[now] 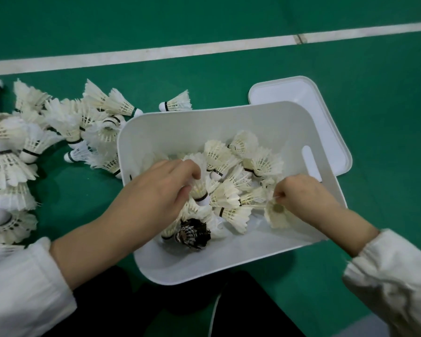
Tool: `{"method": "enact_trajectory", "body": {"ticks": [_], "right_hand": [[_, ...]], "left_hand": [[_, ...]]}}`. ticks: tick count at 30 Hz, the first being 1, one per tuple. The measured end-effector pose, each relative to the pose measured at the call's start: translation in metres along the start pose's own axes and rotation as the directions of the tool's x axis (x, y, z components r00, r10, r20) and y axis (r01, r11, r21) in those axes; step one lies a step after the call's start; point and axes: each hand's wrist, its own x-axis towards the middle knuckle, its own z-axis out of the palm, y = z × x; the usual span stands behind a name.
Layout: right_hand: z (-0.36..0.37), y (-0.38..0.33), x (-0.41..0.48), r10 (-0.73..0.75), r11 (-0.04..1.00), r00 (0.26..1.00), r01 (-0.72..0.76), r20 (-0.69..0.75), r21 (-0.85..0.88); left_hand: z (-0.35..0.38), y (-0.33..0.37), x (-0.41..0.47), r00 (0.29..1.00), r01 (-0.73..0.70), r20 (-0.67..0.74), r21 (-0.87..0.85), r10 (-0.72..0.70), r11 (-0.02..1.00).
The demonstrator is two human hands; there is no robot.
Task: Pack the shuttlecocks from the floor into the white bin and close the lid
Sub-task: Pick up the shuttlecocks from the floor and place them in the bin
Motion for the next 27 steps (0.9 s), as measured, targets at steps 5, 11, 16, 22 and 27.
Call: {"method": "enact_trajectory", "body": {"ticks": [5,11,16,22,27], "right_hand": [[0.023,-0.004,0.009,-0.022,0.989,0.999,0.027,0.036,-0.147],[0.016,-0.008,0.007,-0.025,0.972,0.996,0.044,0.081,-0.23],[0.004,-0.011,0.002,-0.013,0.97,0.992,0.042,0.124,-0.241],[-0.044,-0.049,-0.033,-0.278,0.899,0.917,0.353,-0.287,0.258],[-0.036,-0.087,-0.04,-0.431,0.829,0.856,0.501,-0.285,0.25]], "left_hand": [[-0.002,0.001,-0.003,0.998,0.064,0.02,-0.037,-0.064,0.997],[0.003,-0.009,-0.001,0.997,-0.069,0.03,0.029,0.068,0.997],[0.003,-0.006,-0.002,0.994,-0.105,0.034,0.029,0.104,0.994],[-0.004,-0.004,0.001,0.99,-0.137,0.033,0.017,0.137,0.99],[-0.01,-0.002,0.001,0.976,-0.211,0.057,-0.009,0.211,0.977]]}}
